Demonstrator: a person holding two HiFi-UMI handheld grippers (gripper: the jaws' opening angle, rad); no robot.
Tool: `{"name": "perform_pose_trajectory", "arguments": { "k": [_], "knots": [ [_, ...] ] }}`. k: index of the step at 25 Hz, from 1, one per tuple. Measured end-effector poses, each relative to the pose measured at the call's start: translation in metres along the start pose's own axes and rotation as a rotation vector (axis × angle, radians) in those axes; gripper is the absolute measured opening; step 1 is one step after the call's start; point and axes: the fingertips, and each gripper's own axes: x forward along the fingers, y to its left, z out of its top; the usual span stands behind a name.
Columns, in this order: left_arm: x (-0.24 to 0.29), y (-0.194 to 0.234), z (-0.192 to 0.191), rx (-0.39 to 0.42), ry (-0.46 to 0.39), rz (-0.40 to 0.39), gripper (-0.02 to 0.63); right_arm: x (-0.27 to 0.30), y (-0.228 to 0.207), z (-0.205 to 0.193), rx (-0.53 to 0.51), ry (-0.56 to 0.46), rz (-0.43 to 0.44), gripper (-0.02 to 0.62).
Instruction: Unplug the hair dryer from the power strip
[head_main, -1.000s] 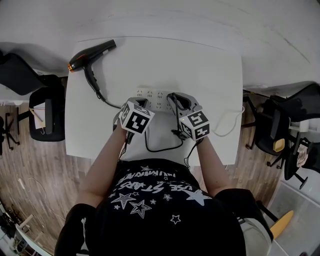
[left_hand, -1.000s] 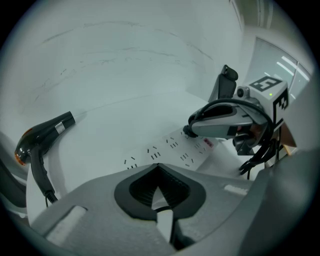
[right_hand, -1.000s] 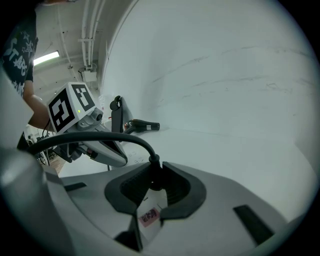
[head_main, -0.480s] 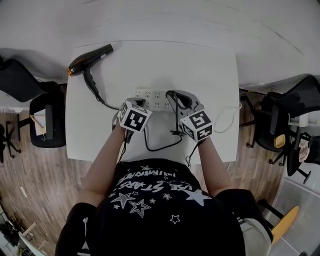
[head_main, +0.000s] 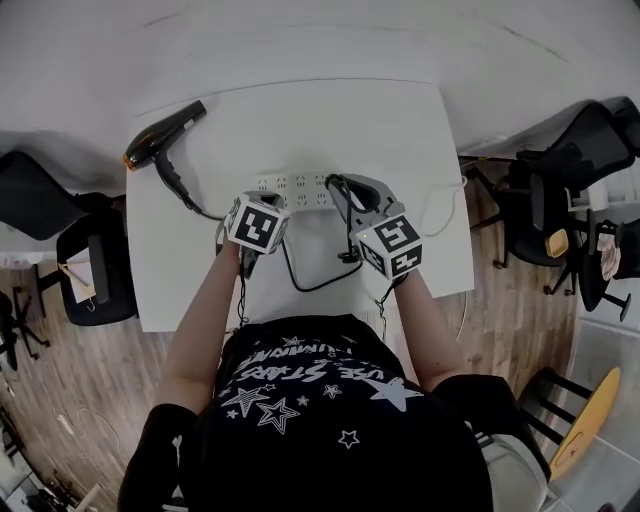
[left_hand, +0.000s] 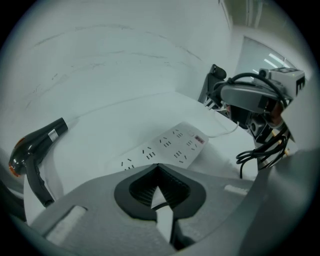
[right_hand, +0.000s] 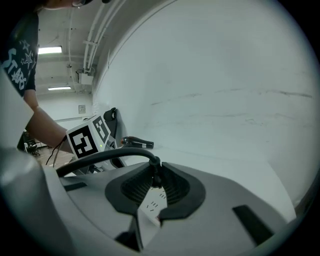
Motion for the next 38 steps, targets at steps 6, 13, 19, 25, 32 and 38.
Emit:
{"name": "perform_pose_trajectory", "arguments": {
  "k": [6, 13, 19, 25, 32, 38],
  "knots": [
    [-0.033, -0.016, -0.002, 0.028, -0.065, -0.047, 0.008, -0.020, 0.016, 0.005, 0.000, -0.013, -0.068, 0.061],
    [-0.071, -0.016, -0.018, 0.027, -0.136, -0.112, 0.008, -0.026, 0.049, 0.022, -0.020, -0.039, -0.132, 0.060],
    [-0.103, -0.019, -0.040, 0.042, -0.183, -0.167, 0.008, -0.041, 0.072, 0.039, -0.032, -0.098, -0.220, 0.060],
    [-0.130, -0.023, -0.060, 0.058, -0.224, -0.227, 0.008, -0.063, 0.097, 0.044, -0.016, -0.134, -0.318, 0.060],
    [-0.160, -0.029, -0.083, 0.107, -0.258, -0.296, 0.008, -0.091, 0.142, 0.048, -0.016, -0.174, -0.422, 0.058],
    [-0.179, -0.030, -0.104, 0.139, -0.273, -0.364, 0.008, -0.105, 0.181, 0.038, 0.011, -0.175, -0.499, 0.058]
  ]
}}
